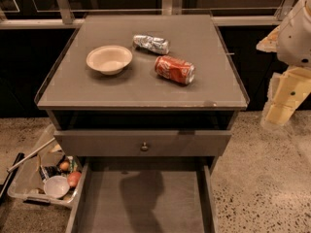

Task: Place coke can into middle drawer

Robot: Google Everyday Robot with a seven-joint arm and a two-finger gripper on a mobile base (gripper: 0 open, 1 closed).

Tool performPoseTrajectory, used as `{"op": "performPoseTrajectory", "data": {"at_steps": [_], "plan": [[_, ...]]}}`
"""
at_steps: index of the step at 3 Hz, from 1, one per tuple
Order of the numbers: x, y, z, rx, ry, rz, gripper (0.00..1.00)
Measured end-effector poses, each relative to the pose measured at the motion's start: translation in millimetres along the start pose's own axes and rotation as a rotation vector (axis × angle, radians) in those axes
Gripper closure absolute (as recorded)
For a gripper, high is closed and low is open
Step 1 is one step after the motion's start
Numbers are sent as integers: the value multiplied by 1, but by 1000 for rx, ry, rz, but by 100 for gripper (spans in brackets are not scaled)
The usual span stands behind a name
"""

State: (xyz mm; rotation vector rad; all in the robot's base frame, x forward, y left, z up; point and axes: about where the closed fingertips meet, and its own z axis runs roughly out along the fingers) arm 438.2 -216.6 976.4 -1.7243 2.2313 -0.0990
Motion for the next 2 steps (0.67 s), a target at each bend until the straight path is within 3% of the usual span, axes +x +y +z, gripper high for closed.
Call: {"op": "performPoseTrajectory", "data": {"at_steps": [2], "plan": [[-5, -4, -1, 9, -24, -3, 0]]}}
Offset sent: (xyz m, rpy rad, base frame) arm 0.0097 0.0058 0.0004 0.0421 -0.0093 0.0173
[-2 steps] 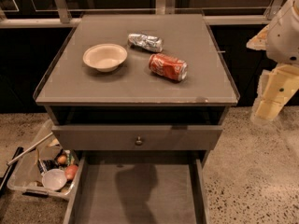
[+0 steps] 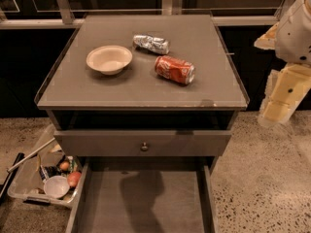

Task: Place coke can into middle drawer

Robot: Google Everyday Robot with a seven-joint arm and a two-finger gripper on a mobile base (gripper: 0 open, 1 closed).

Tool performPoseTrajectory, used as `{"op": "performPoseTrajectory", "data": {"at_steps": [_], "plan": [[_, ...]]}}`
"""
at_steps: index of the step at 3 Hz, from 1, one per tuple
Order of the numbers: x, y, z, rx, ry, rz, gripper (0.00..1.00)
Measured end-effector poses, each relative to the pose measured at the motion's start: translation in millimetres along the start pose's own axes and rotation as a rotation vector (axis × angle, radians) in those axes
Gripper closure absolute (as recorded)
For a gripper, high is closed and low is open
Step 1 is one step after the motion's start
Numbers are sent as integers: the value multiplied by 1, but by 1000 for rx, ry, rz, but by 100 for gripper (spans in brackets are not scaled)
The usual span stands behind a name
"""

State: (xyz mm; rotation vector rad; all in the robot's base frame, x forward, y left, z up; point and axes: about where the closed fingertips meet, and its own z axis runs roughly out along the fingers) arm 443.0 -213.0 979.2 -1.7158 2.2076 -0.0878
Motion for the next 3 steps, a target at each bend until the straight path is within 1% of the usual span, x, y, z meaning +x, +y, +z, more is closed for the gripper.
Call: {"op": "performPoseTrajectory", "data": {"at_steps": [1, 2, 3], "plan": [[-10, -7, 8, -5, -34, 3, 0], [-26, -11, 20, -10, -86, -8, 0], [-40, -11, 33, -23, -148, -22, 0]]}}
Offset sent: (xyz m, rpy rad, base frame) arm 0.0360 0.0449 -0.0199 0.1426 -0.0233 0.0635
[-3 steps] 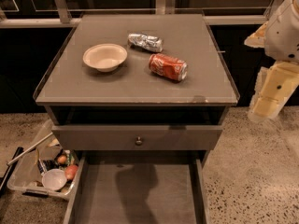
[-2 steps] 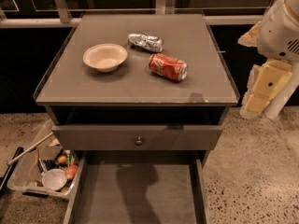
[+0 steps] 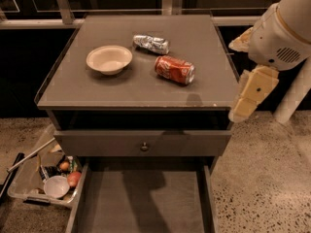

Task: Place coke can into middle drawer

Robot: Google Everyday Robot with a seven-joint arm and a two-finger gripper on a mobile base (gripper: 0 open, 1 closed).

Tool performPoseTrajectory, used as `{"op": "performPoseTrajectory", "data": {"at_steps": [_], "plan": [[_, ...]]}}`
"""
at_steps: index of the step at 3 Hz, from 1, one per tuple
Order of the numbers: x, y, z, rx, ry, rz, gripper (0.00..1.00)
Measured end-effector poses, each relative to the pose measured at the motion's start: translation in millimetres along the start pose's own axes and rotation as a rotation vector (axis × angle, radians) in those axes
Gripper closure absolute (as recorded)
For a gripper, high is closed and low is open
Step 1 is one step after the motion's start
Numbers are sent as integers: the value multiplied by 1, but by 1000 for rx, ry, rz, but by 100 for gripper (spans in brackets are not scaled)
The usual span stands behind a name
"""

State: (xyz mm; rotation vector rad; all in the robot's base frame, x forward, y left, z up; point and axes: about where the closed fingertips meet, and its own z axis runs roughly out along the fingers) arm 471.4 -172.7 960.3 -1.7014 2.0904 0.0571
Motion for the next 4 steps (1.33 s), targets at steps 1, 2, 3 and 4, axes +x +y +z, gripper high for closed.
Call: {"op": "performPoseTrajectory", "data": {"at_steps": [1, 2, 3, 4], "plan": [[-10, -2, 15, -8, -66, 9, 0], [-13, -6, 20, 3, -73, 9, 0], [-25, -23, 35, 52, -112, 13, 0], [-40, -52, 50, 111, -185, 34, 0]]}}
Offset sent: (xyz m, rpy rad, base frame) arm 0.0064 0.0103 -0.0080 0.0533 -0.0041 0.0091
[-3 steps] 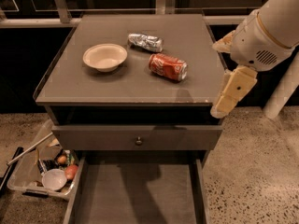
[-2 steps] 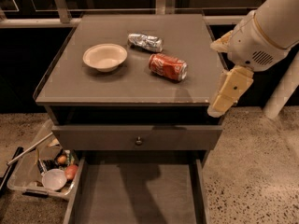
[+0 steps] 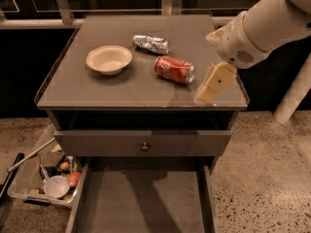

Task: Place coke can into middle drawer

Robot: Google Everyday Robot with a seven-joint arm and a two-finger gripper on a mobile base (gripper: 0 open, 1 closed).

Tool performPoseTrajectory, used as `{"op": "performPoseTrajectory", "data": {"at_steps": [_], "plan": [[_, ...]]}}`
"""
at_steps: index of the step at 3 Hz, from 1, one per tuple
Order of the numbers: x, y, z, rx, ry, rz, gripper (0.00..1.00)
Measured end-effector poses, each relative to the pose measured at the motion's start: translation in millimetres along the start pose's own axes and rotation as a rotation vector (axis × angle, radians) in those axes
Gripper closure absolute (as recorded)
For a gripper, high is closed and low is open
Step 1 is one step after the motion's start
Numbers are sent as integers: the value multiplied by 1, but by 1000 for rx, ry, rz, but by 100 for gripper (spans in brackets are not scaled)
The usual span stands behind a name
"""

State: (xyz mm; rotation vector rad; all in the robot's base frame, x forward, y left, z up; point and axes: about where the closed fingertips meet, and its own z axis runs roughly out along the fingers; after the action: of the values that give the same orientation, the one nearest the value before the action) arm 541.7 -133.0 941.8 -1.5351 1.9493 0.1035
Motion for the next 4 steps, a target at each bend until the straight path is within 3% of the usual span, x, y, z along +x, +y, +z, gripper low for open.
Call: {"op": "performPoseTrajectory", "data": {"at_steps": [1, 3, 4], "plan": [[-6, -23, 22, 22, -80, 44, 0], [-9, -61, 69, -51, -236, 138, 0], [-14, -69, 89, -87, -291, 175, 0]]}}
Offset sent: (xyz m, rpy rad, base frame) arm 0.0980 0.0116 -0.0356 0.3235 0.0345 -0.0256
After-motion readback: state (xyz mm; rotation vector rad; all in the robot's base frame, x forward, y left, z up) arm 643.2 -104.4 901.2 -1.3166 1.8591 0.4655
